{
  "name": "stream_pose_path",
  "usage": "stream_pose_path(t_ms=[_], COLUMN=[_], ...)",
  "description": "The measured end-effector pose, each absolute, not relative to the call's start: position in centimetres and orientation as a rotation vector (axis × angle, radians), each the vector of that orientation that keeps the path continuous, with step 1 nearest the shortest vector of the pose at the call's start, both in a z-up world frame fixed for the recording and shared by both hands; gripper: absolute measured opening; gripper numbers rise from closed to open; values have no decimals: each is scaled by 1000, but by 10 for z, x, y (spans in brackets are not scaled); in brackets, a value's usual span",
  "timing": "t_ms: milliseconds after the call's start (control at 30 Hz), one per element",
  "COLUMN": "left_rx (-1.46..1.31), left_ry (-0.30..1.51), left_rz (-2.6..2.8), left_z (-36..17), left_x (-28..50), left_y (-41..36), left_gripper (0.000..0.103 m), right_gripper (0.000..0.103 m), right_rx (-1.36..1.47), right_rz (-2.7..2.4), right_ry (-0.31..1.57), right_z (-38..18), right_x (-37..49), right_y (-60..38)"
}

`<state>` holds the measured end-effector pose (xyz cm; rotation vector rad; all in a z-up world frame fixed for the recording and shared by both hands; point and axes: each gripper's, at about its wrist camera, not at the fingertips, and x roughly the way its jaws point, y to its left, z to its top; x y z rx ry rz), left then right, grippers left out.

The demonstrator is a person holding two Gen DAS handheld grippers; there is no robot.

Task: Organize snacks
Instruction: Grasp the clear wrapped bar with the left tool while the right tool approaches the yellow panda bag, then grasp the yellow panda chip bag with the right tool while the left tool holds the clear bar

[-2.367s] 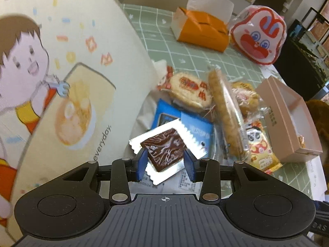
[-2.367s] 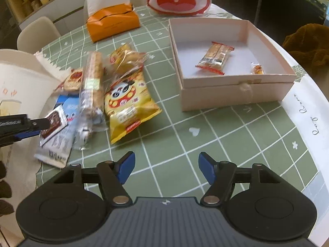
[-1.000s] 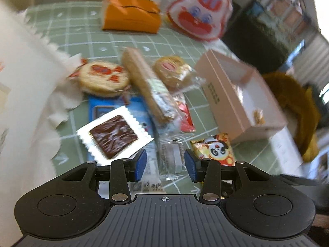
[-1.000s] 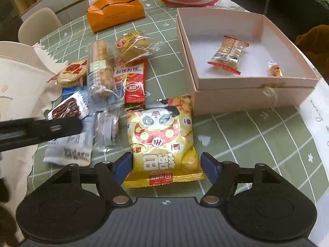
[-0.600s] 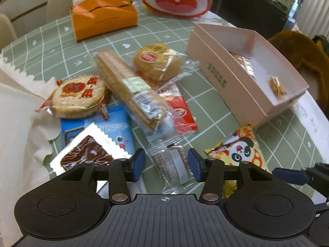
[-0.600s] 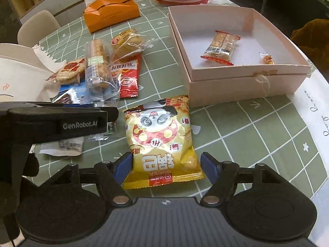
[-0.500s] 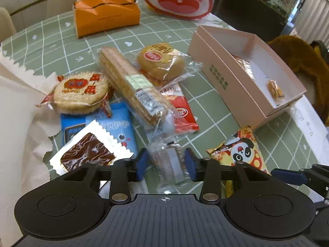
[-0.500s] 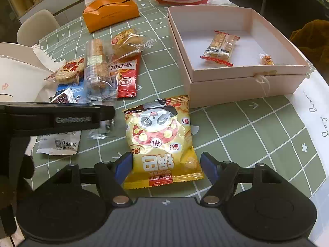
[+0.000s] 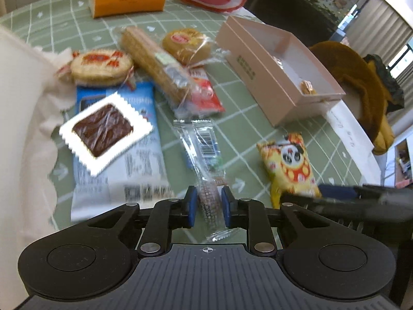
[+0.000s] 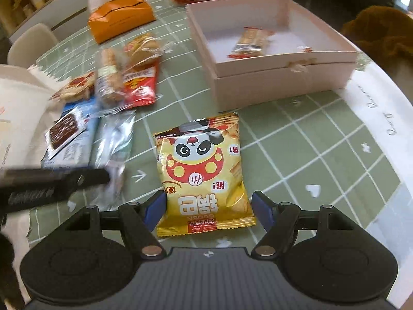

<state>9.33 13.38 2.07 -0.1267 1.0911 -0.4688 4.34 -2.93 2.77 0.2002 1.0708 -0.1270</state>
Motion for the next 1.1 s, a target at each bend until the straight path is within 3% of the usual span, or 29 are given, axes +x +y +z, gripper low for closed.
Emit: stream_pose_path(t_ms=[567,833,1100], left_rx=[-167,-28,3], left_ry=[1084,1099,1119], left_rz=[-377,-326,-415], left_z=[26,26,23], left_x=[83,94,89], left_y=[136,99,78], left_gripper=[26,36,40], right_gripper=[78,79,82], right_rx=[163,278,166], right_rz=[-85,32,-37], right_ry=[961,1079,1017], right_z=[53,23,27], right_x=[103,76,46], right_y=[-63,-69,-90])
